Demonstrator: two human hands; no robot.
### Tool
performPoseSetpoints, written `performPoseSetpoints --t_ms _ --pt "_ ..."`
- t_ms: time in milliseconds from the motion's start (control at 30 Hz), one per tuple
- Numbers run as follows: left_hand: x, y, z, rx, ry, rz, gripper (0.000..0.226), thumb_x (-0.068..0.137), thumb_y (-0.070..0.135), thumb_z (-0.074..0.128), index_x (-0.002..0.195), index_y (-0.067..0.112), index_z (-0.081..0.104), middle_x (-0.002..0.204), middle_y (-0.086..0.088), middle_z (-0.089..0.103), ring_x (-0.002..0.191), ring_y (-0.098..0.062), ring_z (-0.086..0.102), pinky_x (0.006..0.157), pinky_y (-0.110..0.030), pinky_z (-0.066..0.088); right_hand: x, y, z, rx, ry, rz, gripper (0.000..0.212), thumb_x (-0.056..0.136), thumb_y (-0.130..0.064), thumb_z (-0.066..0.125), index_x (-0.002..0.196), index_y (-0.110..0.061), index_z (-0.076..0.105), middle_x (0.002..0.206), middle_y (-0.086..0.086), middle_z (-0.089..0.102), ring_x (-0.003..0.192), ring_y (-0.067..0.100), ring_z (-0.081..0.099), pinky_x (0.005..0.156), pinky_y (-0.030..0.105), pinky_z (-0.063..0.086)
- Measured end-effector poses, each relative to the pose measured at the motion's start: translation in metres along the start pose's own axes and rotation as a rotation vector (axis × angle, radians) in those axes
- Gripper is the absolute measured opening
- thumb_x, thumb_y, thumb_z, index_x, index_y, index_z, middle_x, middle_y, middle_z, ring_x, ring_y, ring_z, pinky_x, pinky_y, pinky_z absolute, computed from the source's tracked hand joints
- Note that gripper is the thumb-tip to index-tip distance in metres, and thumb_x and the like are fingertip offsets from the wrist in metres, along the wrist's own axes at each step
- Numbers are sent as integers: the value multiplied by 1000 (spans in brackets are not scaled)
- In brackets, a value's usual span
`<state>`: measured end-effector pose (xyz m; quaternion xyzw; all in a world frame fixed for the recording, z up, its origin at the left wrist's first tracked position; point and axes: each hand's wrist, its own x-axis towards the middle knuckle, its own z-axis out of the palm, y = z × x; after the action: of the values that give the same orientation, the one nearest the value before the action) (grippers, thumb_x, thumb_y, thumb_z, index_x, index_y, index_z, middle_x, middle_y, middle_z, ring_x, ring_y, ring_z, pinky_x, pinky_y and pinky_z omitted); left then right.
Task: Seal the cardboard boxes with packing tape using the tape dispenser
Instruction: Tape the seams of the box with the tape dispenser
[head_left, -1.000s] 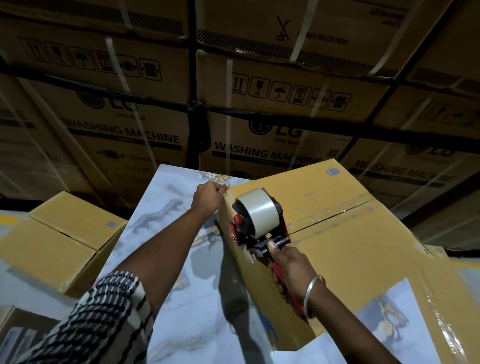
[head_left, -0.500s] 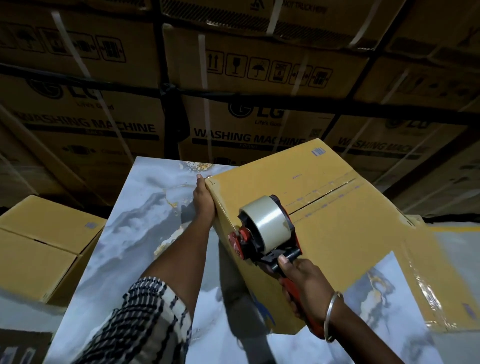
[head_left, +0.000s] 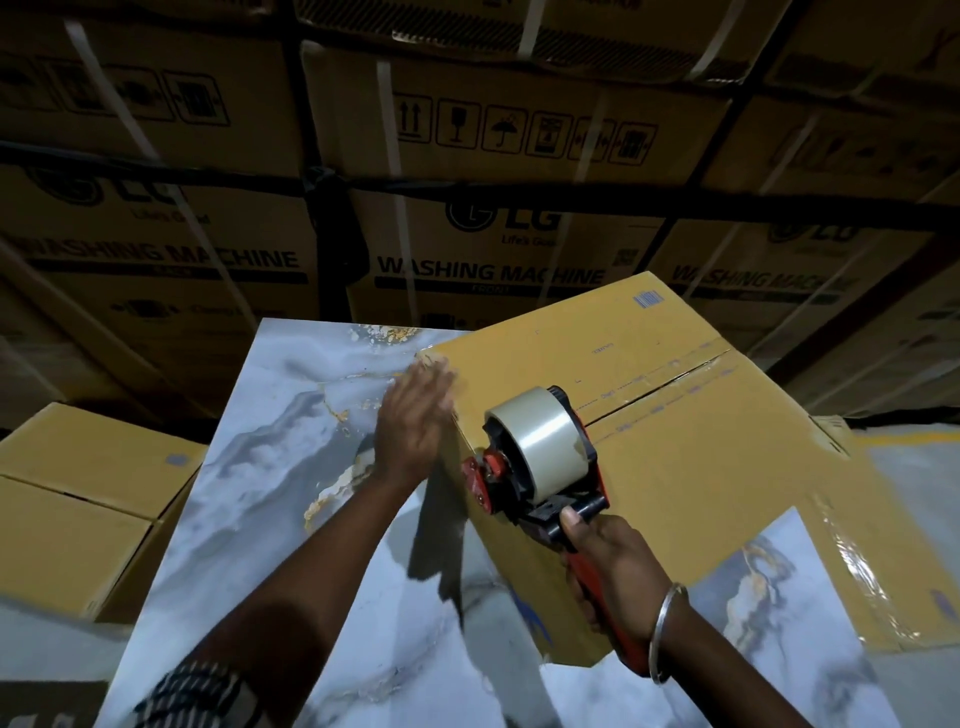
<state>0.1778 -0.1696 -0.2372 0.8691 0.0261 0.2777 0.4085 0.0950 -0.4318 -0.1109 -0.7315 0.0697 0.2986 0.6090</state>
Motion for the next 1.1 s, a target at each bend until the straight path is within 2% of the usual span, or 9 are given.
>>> performPoseSetpoints --t_ms 67,133,267,367,600,733,833,967,1100 --pt "-8 -5 -6 44 -175 204 50 104 51 35 143 25 52 152 4 47 149 -21 29 118 -54 24 0 1 0 1 10 -3 51 76 -60 61 61 -17 38 51 7 36 41 17 27 45 26 24" --pt "-4 -10 -10 15 -245 254 50 102 54 41 144 28 49 151 7 47 150 -19 27 115 -60 28 0 0 1 -1 29 -9 51 77 -59 60 63 -16 36 50 6 37 41 17 27 45 26 23" --pt "16 -10 -20 58 -403 262 62 94 67 43 148 38 31 155 14 36 150 -15 20 112 -65 22 7 -7 -2 -5 23 -10 51 79 -59 59 71 -14 36 52 4 36 43 16 27 46 26 24" --pt "34 -1 -23 170 -489 243 68 91 74 37 148 37 33 155 17 31 149 -13 18 108 -71 22 19 -12 -7 -28 13 -4 61 86 -60 59 84 0 48 54 6 38 42 16 28 44 24 25" --pt "61 18 -17 289 -621 97 48 95 46 61 142 41 50 155 29 25 149 1 11 106 -75 26 37 -32 -19 -63 5 -1 65 101 -51 52 105 14 53 55 9 37 39 17 28 42 20 25" --pt "62 9 -13 294 -601 82 51 92 56 50 142 51 43 154 35 24 150 1 14 98 -74 35 27 -28 -20 -86 2 -8 66 102 -49 51 102 17 51 58 9 33 40 17 26 43 21 22" --pt "62 15 -13 333 -620 49 50 97 51 56 144 55 38 156 33 24 150 0 11 106 -76 22 12 -15 -27 -85 2 -26 68 102 -50 53 98 18 51 59 9 29 44 20 25 44 26 21" --pt "61 19 -13 367 -633 32 50 100 47 53 146 55 36 158 32 20 151 -2 8 108 -78 12 -23 3 -41 -98 4 -18 55 101 -51 54 75 -3 42 56 9 27 45 20 21 46 30 19" --pt "54 30 -13 414 -625 39 50 102 47 49 148 55 30 161 26 18 153 -8 5 109 -78 8 -41 11 -41 -92 41 -14 59 102 -47 51 64 -9 28 56 8 24 47 18 18 50 34 14"
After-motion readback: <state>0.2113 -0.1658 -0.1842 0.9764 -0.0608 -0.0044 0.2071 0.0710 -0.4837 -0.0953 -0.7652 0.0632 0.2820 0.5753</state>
